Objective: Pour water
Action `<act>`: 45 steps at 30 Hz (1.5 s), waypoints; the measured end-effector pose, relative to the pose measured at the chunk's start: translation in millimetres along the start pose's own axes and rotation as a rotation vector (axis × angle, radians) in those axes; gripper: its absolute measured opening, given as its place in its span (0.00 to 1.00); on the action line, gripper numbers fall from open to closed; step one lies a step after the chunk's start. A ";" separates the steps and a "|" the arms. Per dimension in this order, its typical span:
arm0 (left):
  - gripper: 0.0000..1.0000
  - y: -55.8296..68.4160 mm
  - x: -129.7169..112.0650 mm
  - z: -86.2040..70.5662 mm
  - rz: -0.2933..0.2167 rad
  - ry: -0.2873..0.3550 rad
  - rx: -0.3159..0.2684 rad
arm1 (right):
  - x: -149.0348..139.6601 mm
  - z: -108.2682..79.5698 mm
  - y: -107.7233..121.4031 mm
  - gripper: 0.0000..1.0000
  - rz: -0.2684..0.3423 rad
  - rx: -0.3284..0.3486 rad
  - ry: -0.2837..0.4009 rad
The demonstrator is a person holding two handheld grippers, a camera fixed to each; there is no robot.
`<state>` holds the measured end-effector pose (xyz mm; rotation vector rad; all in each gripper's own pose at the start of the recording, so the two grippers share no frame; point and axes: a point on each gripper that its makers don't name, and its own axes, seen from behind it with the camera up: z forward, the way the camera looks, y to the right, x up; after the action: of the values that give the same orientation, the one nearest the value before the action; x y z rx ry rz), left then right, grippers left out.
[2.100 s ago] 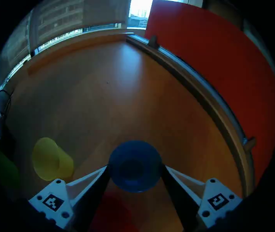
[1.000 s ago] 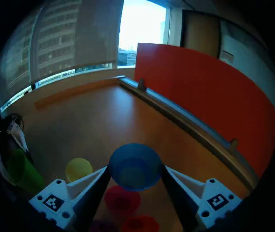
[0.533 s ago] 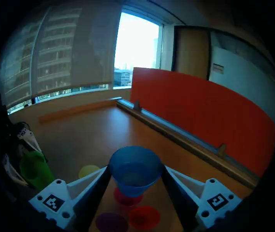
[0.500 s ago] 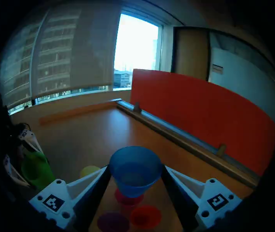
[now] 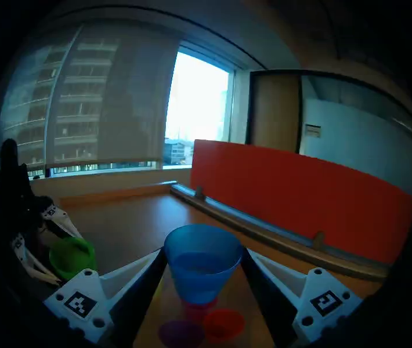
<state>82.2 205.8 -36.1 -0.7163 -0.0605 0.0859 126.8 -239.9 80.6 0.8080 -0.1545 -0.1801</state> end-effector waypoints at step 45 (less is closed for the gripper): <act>0.86 18.4 6.0 2.2 0.017 0.005 -0.058 | -3.0 -54.5 -18.0 0.93 -0.053 -0.031 0.151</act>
<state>86.9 221.6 -46.4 -0.7750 -0.0521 0.0990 133.2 -213.1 30.2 0.7921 0.0122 -0.1703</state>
